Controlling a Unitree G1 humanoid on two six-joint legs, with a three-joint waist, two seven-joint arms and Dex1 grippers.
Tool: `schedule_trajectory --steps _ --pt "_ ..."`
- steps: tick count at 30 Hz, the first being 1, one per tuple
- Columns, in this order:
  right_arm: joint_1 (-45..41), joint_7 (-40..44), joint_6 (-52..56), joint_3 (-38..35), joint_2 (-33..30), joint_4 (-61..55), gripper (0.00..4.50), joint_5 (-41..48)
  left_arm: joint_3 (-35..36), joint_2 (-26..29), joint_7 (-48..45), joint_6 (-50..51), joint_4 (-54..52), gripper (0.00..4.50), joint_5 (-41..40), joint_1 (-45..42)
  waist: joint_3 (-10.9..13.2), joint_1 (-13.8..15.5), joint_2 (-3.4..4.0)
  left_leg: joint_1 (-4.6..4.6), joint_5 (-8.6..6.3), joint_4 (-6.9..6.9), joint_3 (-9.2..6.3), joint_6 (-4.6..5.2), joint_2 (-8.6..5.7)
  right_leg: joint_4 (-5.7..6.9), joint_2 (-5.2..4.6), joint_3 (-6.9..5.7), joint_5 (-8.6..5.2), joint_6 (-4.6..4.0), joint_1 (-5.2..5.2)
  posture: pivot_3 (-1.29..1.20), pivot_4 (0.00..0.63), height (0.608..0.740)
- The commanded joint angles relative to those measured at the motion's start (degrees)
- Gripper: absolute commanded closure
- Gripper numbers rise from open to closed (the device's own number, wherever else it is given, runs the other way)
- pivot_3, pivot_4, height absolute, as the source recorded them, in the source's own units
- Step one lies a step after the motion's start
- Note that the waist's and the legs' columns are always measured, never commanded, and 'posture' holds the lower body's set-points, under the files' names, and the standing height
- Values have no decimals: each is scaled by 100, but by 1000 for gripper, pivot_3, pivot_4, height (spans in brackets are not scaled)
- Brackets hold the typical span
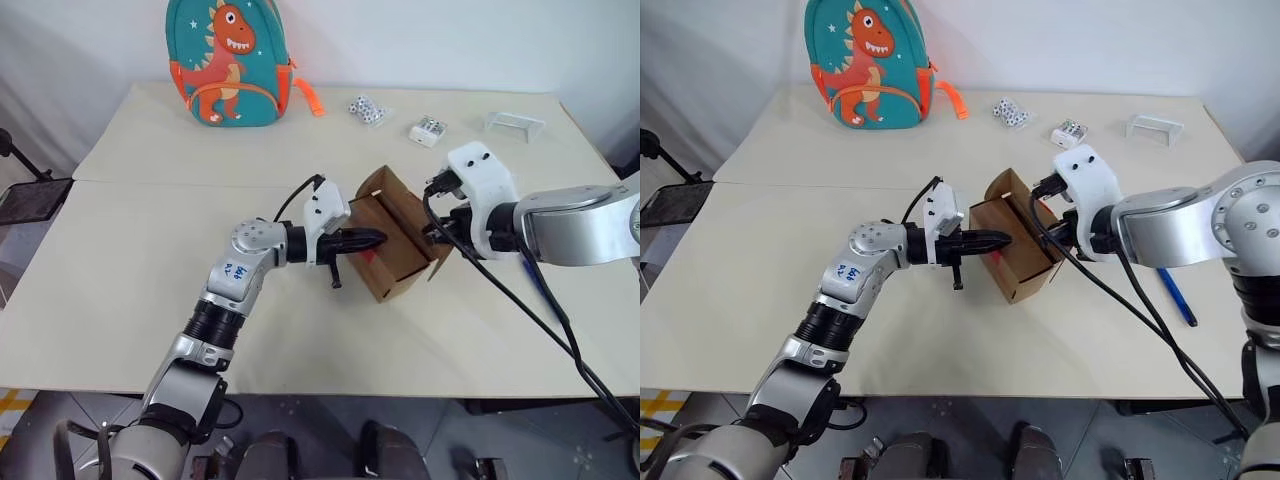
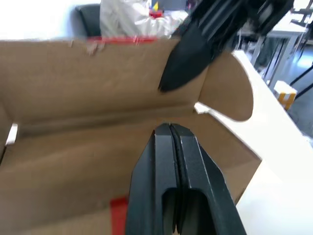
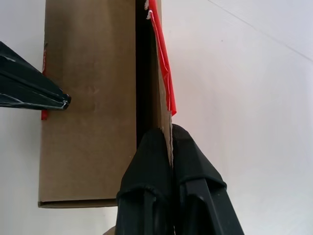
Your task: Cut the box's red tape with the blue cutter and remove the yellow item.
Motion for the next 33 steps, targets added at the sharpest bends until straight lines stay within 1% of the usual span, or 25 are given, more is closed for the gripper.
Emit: schedule_trajectory --steps 1,4,7,12,15,19,22,28,33 --pt "154 -32 -117 -53 -244 154 4492 218 -48 55 99 66 -22 4500 125 -4 0 -3 0 0 0 0 0 0 0 0 0 0 0 0 0 0 150 740" --pt "221 -19 -196 -39 -311 196 4492 242 -83 90 233 199 52 4500 235 -13 0 -9 0 0 0 0 2 0 0 0 0 0 0 0 0 0 150 740" --pt "294 -104 -367 -26 -322 242 4492 450 -109 88 290 235 117 4500 294 -15 0 -5 0 1 0 1 2 0 1 1 0 1 0 0 0 0 150 740" --pt "346 -222 -532 27 -341 239 4492 666 -32 -47 478 188 190 4500 271 -77 0 -2 -1 1 0 3 0 0 1 1 0 1 0 0 2 0 150 740" --pt "402 -306 -663 45 -326 224 4492 828 -115 -36 479 86 349 4500 397 -143 0 -6 -1 2 0 3 0 0 1 2 0 0 0 0 2 0 150 740" --pt "477 -338 -748 34 -329 181 4492 857 -53 -95 528 65 405 4500 343 -180 -1 -5 -2 4 0 5 2 0 1 2 0 1 0 0 5 0 150 740" --pt "469 -363 -799 57 -302 124 4492 857 57 -250 528 171 388 4500 167 -427 0 -6 -3 5 0 6 1 0 1 1 0 1 0 0 6 0 150 740" --pt "470 -416 -871 99 -261 49 4492 857 -86 -358 445 181 602 4500 294 -677 1 -6 -4 5 0 4 1 0 2 1 0 0 0 0 5 0 150 740" --pt "469 -442 -908 114 -268 32 4492 851 -309 -309 413 321 552 4500 464 -570 1 -8 -5 5 0 3 2 0 2 1 0 0 0 0 5 0 150 740"
